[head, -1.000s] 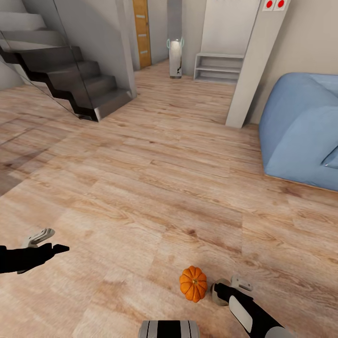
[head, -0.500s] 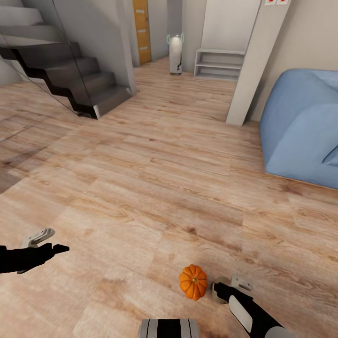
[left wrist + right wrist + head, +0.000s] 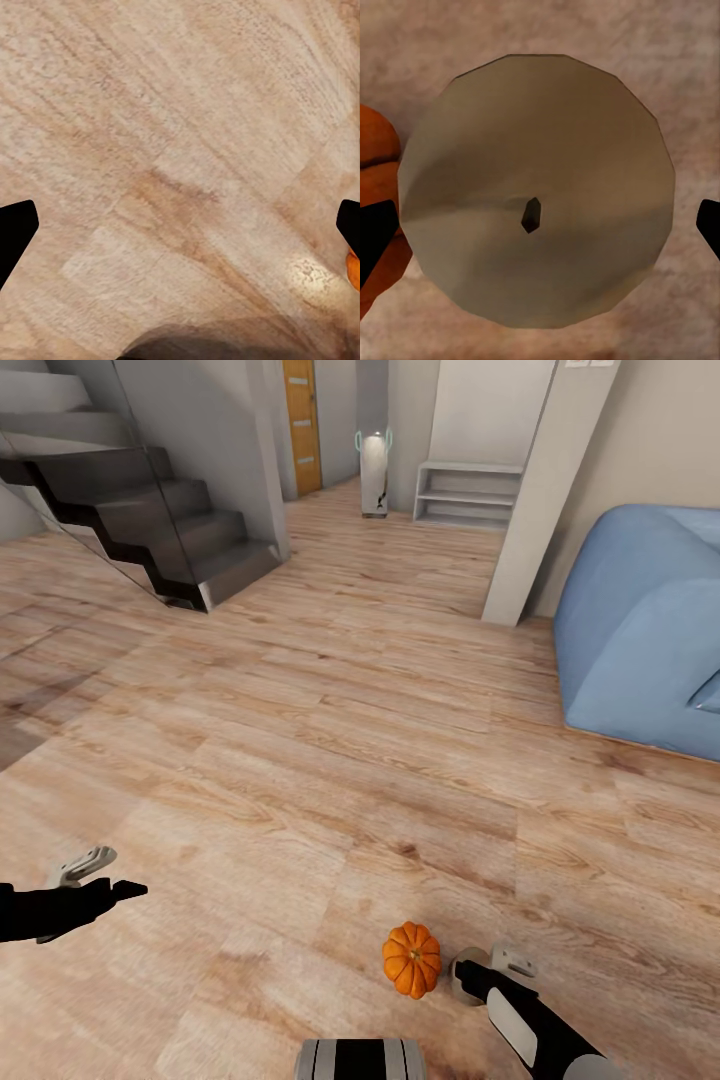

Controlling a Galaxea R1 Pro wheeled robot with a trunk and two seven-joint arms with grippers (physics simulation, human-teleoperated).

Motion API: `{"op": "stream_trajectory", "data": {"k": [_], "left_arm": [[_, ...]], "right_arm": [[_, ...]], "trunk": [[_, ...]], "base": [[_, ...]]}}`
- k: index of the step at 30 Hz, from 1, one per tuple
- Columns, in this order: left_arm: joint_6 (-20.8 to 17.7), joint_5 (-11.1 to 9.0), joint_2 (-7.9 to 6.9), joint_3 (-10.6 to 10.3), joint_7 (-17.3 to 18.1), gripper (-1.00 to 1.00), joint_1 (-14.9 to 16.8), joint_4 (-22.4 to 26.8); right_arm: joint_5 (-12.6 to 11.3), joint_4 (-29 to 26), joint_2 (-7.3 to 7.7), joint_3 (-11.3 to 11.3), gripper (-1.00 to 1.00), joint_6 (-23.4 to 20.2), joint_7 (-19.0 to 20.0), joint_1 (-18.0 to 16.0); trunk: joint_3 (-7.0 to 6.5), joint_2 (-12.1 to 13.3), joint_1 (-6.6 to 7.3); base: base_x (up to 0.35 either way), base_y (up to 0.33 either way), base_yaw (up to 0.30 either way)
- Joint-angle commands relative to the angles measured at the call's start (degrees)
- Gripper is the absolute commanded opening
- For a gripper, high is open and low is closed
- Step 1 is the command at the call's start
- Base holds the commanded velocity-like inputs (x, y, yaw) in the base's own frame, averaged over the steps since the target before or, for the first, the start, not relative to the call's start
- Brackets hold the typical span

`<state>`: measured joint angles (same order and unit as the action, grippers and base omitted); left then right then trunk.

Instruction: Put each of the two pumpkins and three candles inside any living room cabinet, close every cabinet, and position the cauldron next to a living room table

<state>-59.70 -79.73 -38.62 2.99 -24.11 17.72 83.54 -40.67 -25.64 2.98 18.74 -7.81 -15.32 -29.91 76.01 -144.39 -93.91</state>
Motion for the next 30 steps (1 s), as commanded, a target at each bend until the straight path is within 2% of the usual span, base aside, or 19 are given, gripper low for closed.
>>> {"op": "stream_trajectory", "data": {"k": [1,7,9,30], "left_arm": [[-0.17,-0.60,0.01,0.02,-0.59,1.00,0.03,0.04],[-0.16,-0.60,0.01,0.00,-0.59,1.00,0.03,0.04],[-0.16,-0.60,0.02,0.00,-0.59,1.00,0.03,0.04],[-0.16,-0.60,0.03,0.00,-0.59,1.00,0.03,0.04]], "right_arm": [[-0.38,0.41,0.10,0.42,1.00,-0.28,-0.41,0.02],[-0.38,0.41,0.10,0.42,1.00,-0.28,-0.41,0.02],[-0.38,0.41,0.10,0.42,1.00,-0.28,-0.41,0.02],[-0.38,0.41,0.01,0.50,1.00,-0.28,-0.34,0.02]], "trunk": [[0.05,-0.01,-0.01],[0.05,-0.01,-0.01],[0.49,-0.03,-0.06],[0.49,-0.03,-0.06]], "base": [[0.000,0.000,0.000],[0.000,0.000,0.000],[0.000,0.000,0.000],[0.000,0.000,0.000]]}}
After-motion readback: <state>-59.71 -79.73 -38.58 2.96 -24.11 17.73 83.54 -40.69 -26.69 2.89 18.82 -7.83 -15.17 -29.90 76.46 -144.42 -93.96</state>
